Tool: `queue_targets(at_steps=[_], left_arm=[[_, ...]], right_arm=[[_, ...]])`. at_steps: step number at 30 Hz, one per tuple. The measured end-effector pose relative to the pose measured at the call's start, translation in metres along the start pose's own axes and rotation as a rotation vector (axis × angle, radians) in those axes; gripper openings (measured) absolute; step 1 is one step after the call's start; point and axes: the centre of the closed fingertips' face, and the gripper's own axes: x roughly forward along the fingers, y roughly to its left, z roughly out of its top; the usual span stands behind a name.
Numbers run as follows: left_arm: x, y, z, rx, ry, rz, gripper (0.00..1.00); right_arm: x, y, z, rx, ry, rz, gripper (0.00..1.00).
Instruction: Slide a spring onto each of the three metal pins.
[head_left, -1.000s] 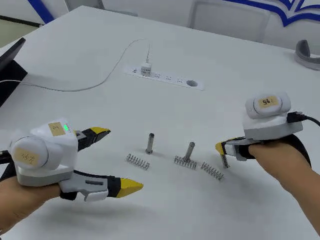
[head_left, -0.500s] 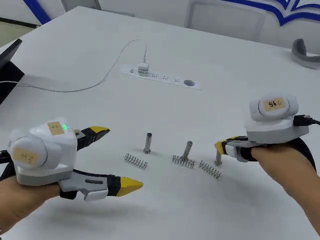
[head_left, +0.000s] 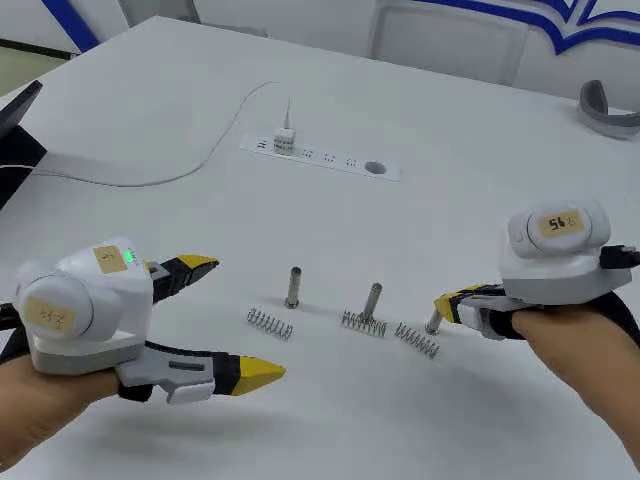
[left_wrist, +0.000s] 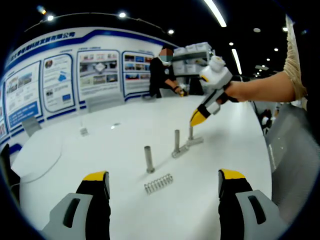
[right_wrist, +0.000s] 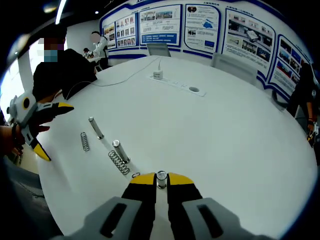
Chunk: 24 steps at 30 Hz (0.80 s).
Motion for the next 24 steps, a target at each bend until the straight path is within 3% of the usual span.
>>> queue_targets(at_steps=[24], left_arm=[[0.0015, -0.0012, -0.0001, 0.002, 0.002, -0.004, 0.91]], right_arm=[[-0.0018, 0.0023, -0.0018, -0.004, -0.014, 0.003, 0.09]])
